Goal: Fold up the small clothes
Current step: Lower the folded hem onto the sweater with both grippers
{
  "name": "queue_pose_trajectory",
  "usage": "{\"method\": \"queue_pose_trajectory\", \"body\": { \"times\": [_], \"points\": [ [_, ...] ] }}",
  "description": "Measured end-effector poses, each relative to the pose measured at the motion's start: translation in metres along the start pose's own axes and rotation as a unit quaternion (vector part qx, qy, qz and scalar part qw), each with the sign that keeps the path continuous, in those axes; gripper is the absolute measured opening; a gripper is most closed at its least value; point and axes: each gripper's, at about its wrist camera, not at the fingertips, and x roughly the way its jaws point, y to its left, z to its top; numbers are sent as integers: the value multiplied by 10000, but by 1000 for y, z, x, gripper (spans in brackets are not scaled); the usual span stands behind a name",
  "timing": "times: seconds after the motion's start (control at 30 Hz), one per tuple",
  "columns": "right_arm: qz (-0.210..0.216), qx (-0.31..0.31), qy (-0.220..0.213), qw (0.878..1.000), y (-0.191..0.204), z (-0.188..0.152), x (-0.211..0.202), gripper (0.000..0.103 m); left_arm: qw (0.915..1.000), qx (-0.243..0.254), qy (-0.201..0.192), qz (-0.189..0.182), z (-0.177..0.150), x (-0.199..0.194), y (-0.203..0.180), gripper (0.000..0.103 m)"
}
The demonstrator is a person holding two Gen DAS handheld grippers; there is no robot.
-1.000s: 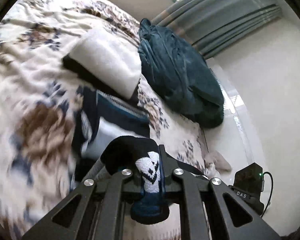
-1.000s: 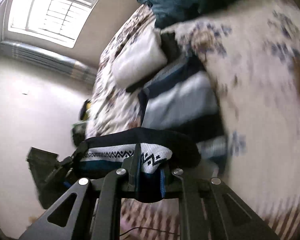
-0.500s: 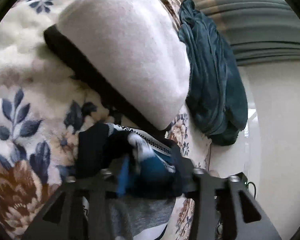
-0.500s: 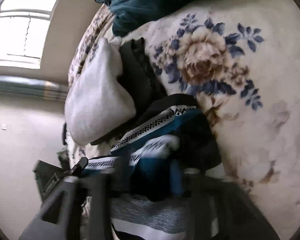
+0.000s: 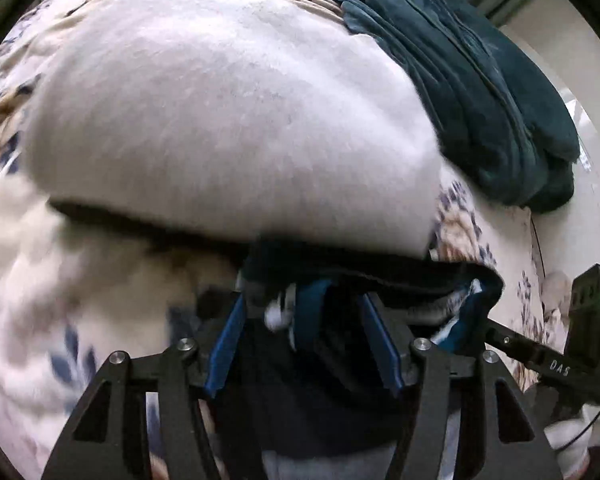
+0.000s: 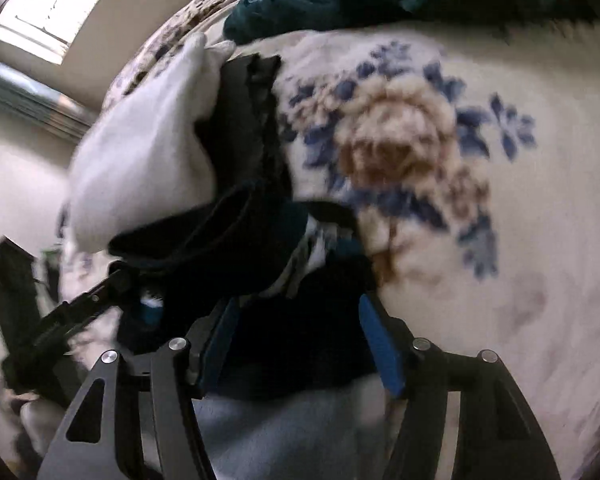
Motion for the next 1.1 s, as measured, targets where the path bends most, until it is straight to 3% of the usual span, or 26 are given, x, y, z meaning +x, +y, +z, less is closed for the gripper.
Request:
{"method": "queue_pose_trajectory", "body": {
  "times": [0.1,0.2,0.3,0.4,0.47,0.53,0.57,0.6,0.67,0.73,0.83,0.9,0.97,1.03,1.07,1.1],
  "points": [
    [-111,191,-199,9996,3,18,-3,64,9991,-403,-157,-2,16,-9,17,57],
    [-59,252,-155,9995,1,14,-22,64,9943,-915,-326,-432,4,-41,36,57],
    [156,415,300,9986,-16,-19,-37,64,9870,-1280,-75,-968,-48,-72,51,57],
    [435,859,768,9924,-40,-63,-47,64,9802,-1491,360,-1252,-100,-83,55,57],
    [662,1204,1007,9854,-54,-94,-50,64,9772,-1522,727,-1290,-129,-76,50,56],
    [853,1426,1106,9799,-61,-111,-47,64,9775,-1452,733,-1340,-143,-72,47,48],
    [1002,1491,1082,9778,-62,-116,-43,61,9784,-1381,573,-1430,-147,-73,43,14],
    [1174,1546,1007,9758,-62,-119,-40,39,9804,-1294,488,-1405,-147,-74,40,12],
    [1063,1560,915,9777,-60,-122,-38,12,9882,-997,304,-1120,-146,-82,32,10],
    [880,1562,725,9811,-59,-124,-42,11,9900,-947,260,-1016,-150,-92,33,8],
    [745,1645,606,9817,-62,-128,-53,10,9910,-977,370,-834,-159,-96,44,8],
    [673,1305,943,9847,-52,-126,-49,10,9919,-971,503,-651,-157,-94,45,8],
    [460,860,1128,9888,-40,-115,-51,12,9888,-1055,604,-863,-143,-98,45,15],
    [303,484,1118,9921,-28,-97,-56,17,9889,-1114,419,-888,-126,-99,45,27],
    [351,374,1024,9934,-25,-85,-58,29,9890,-1104,282,-939,-113,-97,42,40],
    [384,309,913,9946,-22,-75,-58,45,9901,-1053,180,-911,-98,-90,38,46]
  ]
}}
